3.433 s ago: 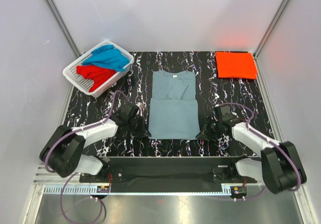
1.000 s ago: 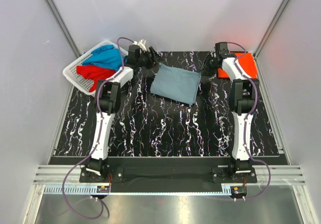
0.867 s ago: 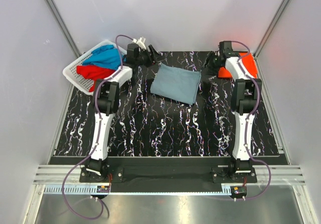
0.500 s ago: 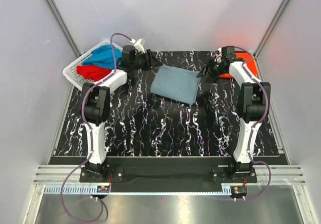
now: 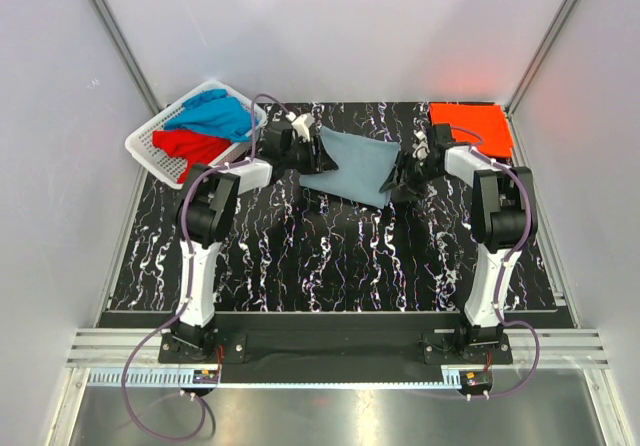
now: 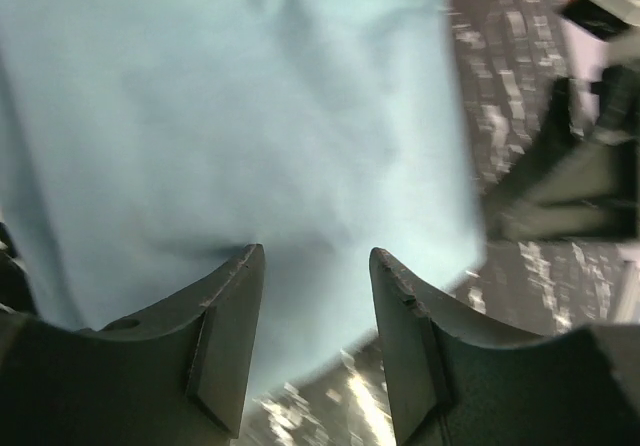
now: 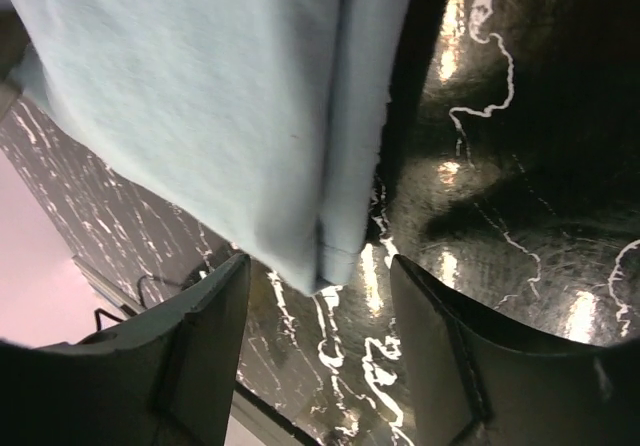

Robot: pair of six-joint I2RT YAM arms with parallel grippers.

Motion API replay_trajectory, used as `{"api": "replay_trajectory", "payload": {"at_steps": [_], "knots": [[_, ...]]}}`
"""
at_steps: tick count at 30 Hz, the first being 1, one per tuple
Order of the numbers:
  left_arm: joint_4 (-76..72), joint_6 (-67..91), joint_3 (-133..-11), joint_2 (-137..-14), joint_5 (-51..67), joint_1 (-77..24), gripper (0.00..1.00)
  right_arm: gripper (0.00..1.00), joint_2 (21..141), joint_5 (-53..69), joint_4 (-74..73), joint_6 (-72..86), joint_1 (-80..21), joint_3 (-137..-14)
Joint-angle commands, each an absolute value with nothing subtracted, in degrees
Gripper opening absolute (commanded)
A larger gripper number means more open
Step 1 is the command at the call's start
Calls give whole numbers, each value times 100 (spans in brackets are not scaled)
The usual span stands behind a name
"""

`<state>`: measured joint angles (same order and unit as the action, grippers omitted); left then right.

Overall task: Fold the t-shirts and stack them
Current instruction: Fold the tshirt

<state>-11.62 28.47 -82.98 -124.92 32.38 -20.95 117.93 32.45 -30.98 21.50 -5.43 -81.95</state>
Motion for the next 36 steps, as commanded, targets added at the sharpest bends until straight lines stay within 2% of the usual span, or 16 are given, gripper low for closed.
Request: {"api": "replay_trajectory", "payload": {"at_steps": [1, 5, 8, 11, 15, 16, 19, 20, 25, 28, 29, 33, 36], "knots": [[-1477, 2689, -8928, -12998, 3164, -2039, 53, 64, 11768, 3165, -2699, 1934, -563, -8104], [-1283, 3005, -9825, -13570, 3322, -1969, 54, 56, 11882, 3427, -2479, 1933, -563, -7902], [-1353, 3172, -9923, -13632, 3340, -1969, 55, 52, 11962, 3568, -2268, 2012, -563, -7787], [-1476, 3252, -9661, -13387, 3340, -1960, 55, 43, 12014, 3604, -2153, 2056, -562, -7761], [-1091, 3138, -9396, -12799, 3025, -1864, 60, 24, 11997, 3657, -2030, 2118, -554, -7699], [-925, 3077, -9352, -12684, 3006, -1837, 60, 12, 11962, 3604, -2056, 2127, -554, -7682], [-493, 2778, -9054, -12113, 2735, -1802, 62, 0, 11857, 3279, -2381, 2057, -545, -7690], [-240, 2569, -8974, -11963, 2525, -1802, 63, 0, 11804, 3209, -2443, 1952, -545, -7664], [474, 2136, -8474, -11338, 2171, -1811, 66, 2, 11444, 3032, -2540, 1898, -422, -7305], [684, 1891, -8402, -11434, 2153, -1793, 68, 24, 11199, 3137, -2383, 1995, -396, -7111], [746, 1864, -8489, -11661, 2293, -1776, 68, 35, 11136, 3181, -2321, 2100, -413, -7076], [1379, 1609, -9306, -12400, 2768, -1749, 68, 50, 10960, 3409, -2189, 2294, -413, -7023], [1705, 1459, -9808, -12805, 2707, -1749, 68, 59, 10942, 3542, -2023, 2443, -422, -6970]]}}
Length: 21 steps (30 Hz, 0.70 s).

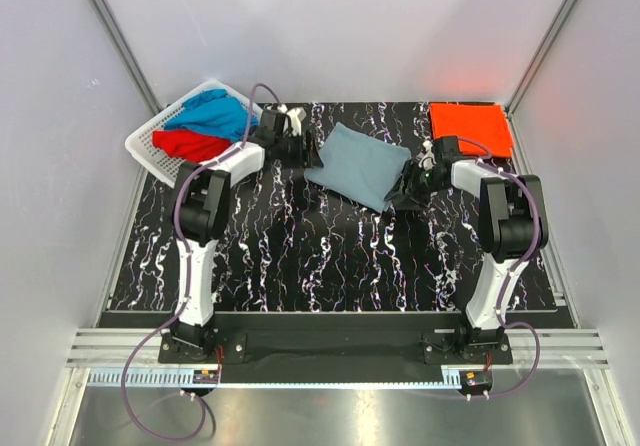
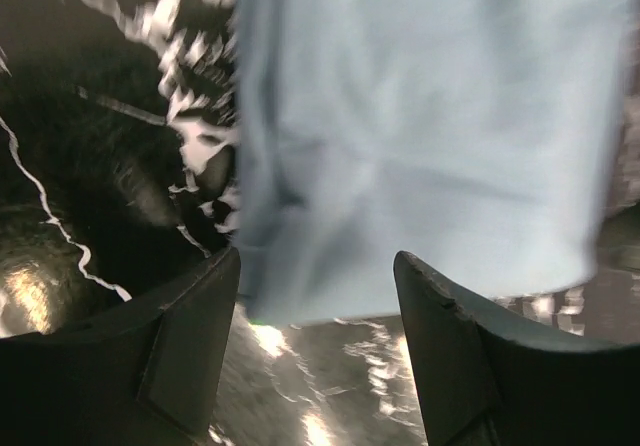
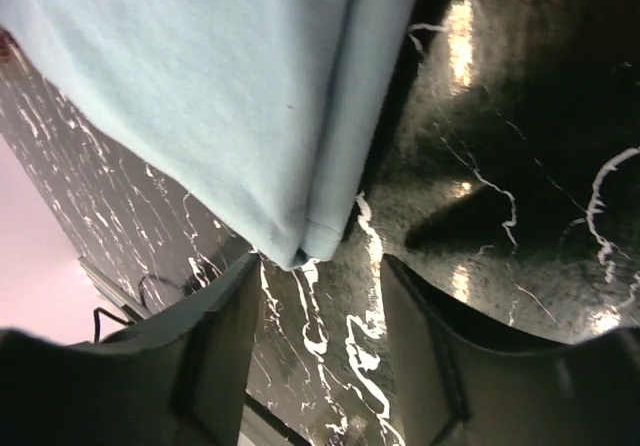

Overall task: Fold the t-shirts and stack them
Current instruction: Fold the tshirt

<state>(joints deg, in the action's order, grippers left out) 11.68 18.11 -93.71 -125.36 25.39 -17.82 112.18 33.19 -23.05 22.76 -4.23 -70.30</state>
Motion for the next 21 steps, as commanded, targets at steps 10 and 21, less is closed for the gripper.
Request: {"api": "replay_trajectory", "payload": {"at_steps": [10, 21], "knots": [[1811, 1345, -10108, -13315, 2847, -1723, 62, 62, 11496, 3876, -1512, 2558, -571, -6952], [1618, 2451, -8039, -12183, 3086, -1723, 0, 0, 10890, 3112, -2618, 2425, -563, -6637]]}}
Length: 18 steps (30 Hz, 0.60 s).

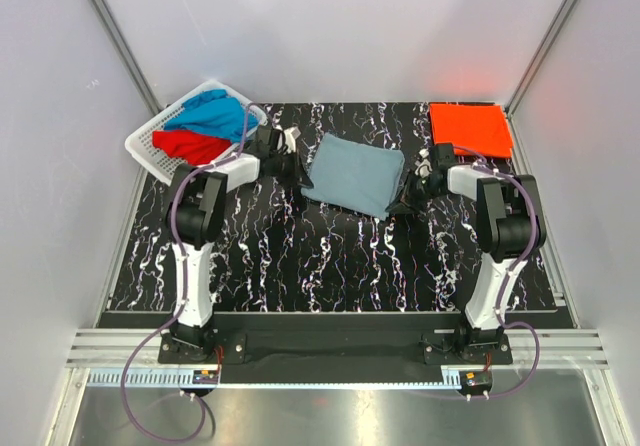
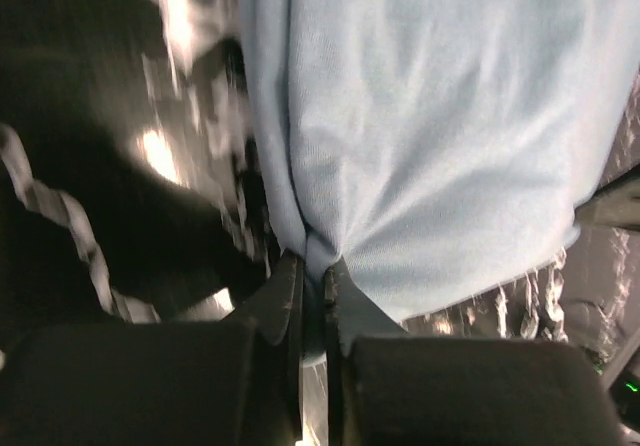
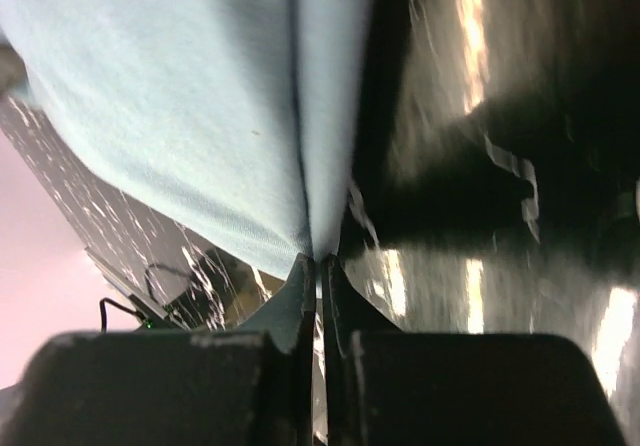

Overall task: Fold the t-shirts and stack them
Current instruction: Fold the tshirt

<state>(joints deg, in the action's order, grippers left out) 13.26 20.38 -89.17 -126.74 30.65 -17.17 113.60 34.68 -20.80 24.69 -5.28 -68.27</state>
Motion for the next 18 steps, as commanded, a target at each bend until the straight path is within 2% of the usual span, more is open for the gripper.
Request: {"api": "replay_trajectory", "payload": {"at_steps": [1, 5, 6, 8, 9, 10, 12, 14, 18], "knots": [[1452, 2661, -7755, -11825, 3050, -1731, 0, 0, 10724, 3111, -2645, 2469, -571, -6514], [1143, 3111, -6375, -10865, 2743, -1793, 2, 0, 10240, 2954, -2716, 2417, -563, -5820], [1038, 3207, -5850, -10672, 2725, -1802, 6, 0, 10144, 2971, -2698, 2391, -571, -5549], [818, 3418, -5442, -10144, 2742, -1811, 17, 7, 9853, 3023, -2663, 2373, -571, -5327], [765, 3480, -5188, -9995, 2742, -1802, 25, 13, 9679, 3058, -2663, 2364, -580, -5187], [747, 3480, -5107, -9863, 2786, -1802, 31, 26, 9607, 3085, -2672, 2321, -580, -5142], [1008, 3376, -5184, -9598, 2874, -1802, 52, 37, 9449, 3190, -2786, 2250, -571, -5168], [1361, 2955, -5439, -9554, 2734, -1802, 58, 52, 9387, 3165, -3048, 2118, -571, -5308], [1653, 2383, -6168, -9668, 2356, -1697, 61, 62, 9308, 2707, -3244, 2100, -563, -6027]]}}
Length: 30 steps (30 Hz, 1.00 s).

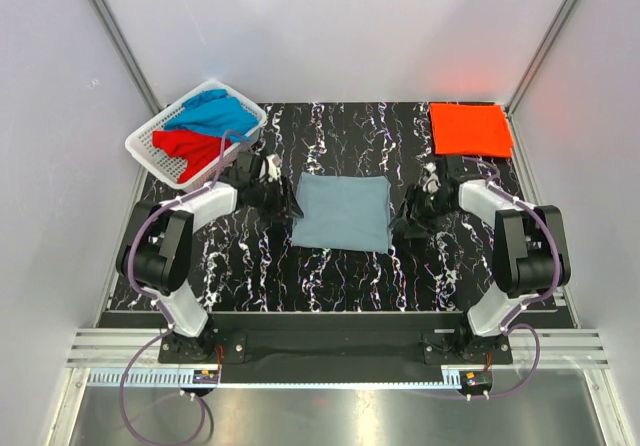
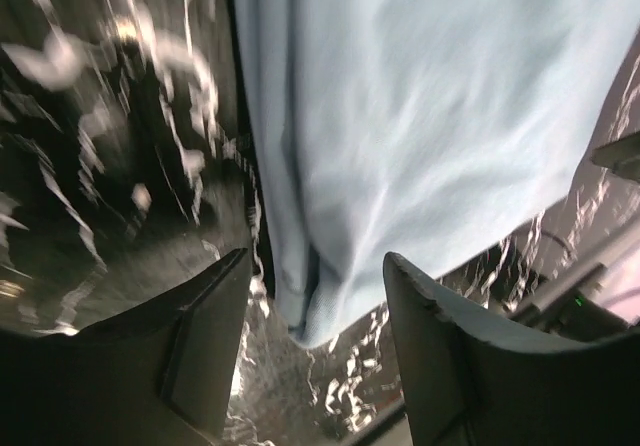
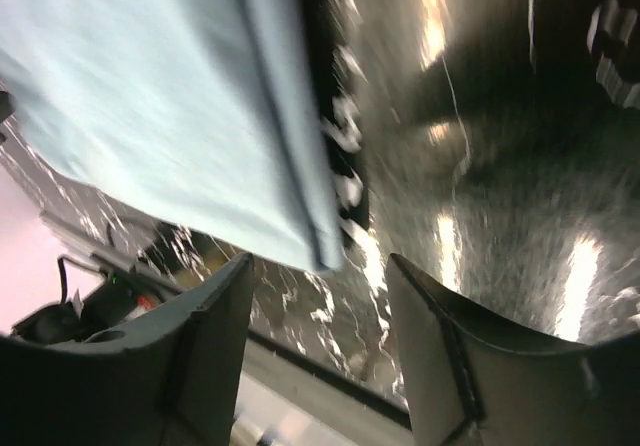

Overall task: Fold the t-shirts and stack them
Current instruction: Fold the tshirt

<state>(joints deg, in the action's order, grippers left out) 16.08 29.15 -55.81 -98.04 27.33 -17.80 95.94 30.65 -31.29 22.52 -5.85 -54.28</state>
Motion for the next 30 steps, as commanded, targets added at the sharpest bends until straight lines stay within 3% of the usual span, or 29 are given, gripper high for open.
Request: {"api": "replay_trajectory", "payload": {"at_steps": [1, 12, 25, 30], "knots": [[1600, 2121, -6266, -9738, 2364, -1679, 62, 63, 9377, 2777, -3121, 2005, -545, -6134], [1677, 941, -8004, -11301, 2707, -1503, 64, 61, 11194, 3603, -2768, 581, -483, -8083], [1978, 404, -9123, -12278, 3014, -1406, 65, 62, 12638, 4359, -3015, -220, -466, -9281], [1960, 334, -9272, -12454, 3094, -1406, 63, 54, 13068, 4579, -3173, -202, -466, -9834]]}}
